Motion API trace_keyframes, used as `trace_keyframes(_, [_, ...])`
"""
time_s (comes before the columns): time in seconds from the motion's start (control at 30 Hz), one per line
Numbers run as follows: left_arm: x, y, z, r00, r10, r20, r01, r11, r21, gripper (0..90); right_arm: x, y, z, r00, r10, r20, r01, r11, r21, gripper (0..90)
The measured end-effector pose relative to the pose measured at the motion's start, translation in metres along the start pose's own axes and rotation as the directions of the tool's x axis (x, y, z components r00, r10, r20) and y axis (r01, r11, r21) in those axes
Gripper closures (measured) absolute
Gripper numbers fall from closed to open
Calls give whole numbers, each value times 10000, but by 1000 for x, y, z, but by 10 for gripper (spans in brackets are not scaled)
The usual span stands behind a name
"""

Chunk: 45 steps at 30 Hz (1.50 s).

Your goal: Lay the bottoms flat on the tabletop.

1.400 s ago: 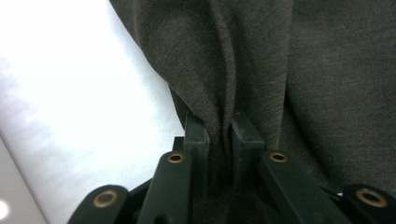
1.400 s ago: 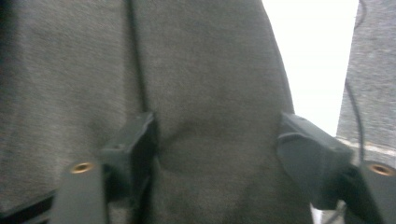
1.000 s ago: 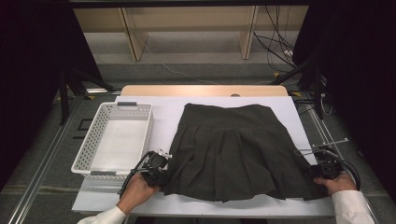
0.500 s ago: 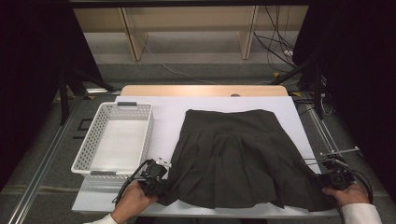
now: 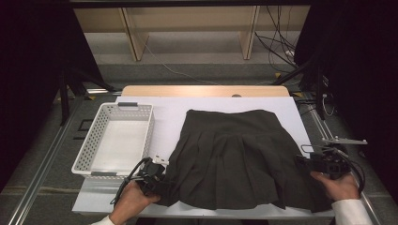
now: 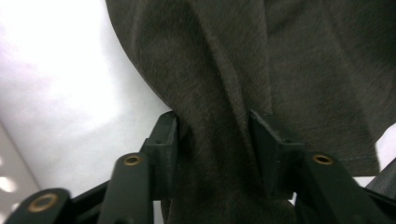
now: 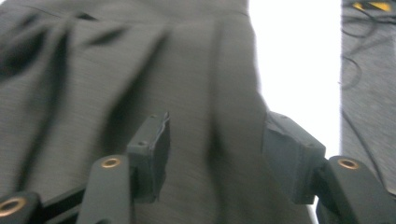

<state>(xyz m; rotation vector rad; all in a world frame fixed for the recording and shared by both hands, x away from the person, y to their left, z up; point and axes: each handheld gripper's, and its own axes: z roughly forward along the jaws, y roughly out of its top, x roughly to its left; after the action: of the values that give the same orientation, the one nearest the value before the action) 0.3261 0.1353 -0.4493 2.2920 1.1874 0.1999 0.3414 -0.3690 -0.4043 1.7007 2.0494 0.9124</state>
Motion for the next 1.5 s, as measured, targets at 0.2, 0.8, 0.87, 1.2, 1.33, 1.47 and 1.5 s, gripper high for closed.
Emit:
trace_keyframes(0.2, [-2, 1, -8, 9998, 193, 35, -191, 9983, -547, 619, 39, 8, 14, 9918, -953, -854, 969, 9952, 156, 684])
trace_keyframes(0.8, [-11, -2, 10, 9923, 438, 1159, -456, 9989, 132, 752, 72, -9, 67, 9711, -2356, -387, 2366, 9281, 2874, 854])
trace_keyframes(0.87, [-14, -3, 10, 9897, 479, 1352, -499, 9987, 113, 732, 72, -9, 60, 9705, -2363, -476, 2397, 9250, 2948, 821])
trace_keyframes(1.2, [-21, 1, 0, 9801, 435, 1938, -351, 9983, -465, 602, 77, 13, 22, 9789, -1880, -801, 1933, 9790, 648, 495])
trace_keyframes(1.33, [-15, 6, -12, 9938, 167, 1098, -31, 9925, -1223, 478, 89, 29, 24, 9781, -1668, -1247, 1649, 9860, -258, 389])
trace_keyframes(1.47, [-9, 6, -12, 9953, -176, 956, 297, 9915, -1269, 356, 106, 44, 29, 9751, -1812, -1276, 1761, 9831, -504, 275])
trace_keyframes(1.5, [-9, 6, -11, 9963, -222, 833, 324, 9918, -1234, 331, 110, 47, 30, 9746, -1815, -1309, 1752, 9828, -581, 262])
